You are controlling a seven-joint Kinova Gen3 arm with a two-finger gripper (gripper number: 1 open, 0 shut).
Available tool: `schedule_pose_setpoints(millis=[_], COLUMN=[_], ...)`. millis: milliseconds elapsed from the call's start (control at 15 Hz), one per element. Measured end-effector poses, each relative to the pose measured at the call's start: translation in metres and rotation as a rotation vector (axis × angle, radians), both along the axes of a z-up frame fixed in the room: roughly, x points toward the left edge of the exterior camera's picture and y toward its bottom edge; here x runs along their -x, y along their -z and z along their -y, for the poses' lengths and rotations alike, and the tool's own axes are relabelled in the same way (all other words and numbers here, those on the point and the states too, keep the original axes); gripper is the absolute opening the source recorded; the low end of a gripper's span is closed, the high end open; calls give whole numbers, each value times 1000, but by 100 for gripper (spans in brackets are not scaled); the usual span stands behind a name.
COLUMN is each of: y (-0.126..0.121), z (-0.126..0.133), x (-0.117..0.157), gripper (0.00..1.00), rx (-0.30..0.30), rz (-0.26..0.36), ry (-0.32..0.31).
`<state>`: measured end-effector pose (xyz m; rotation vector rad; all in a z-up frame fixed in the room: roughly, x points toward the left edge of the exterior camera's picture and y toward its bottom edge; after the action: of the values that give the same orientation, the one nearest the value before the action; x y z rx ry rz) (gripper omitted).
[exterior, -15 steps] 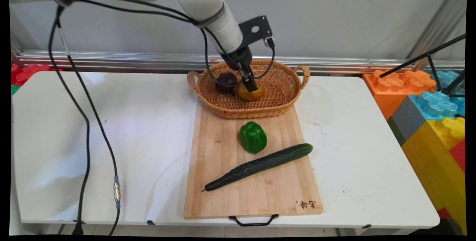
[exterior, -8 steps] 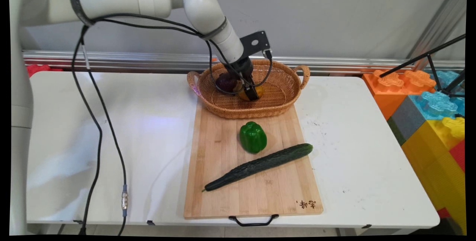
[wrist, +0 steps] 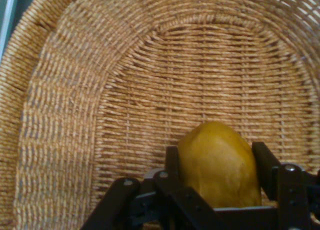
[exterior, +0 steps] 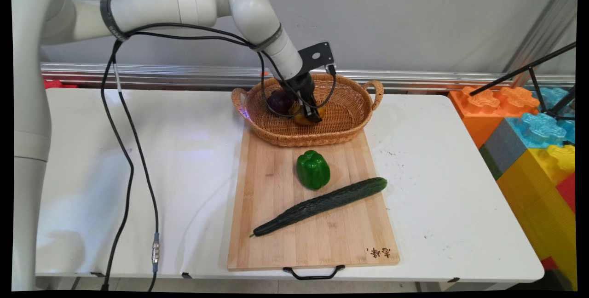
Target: Place the picked object on the cutting board
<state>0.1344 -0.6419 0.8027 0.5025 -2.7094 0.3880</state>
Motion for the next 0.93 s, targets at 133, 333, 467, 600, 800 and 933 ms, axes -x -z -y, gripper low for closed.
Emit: schedule_pose_setpoints(millis=[133,333,467,600,800,933], y=[-8,-30,-54,-75,-107,-120], z=[-5,-14,-24,-36,-61,-77], x=[0,4,11,16,17,14], gripper=[0,0,0,0,0,0], rx=[-5,38,83,112,131,129], rz=[6,16,27,35,50,55], ry=[10,21,25,23,29,44])
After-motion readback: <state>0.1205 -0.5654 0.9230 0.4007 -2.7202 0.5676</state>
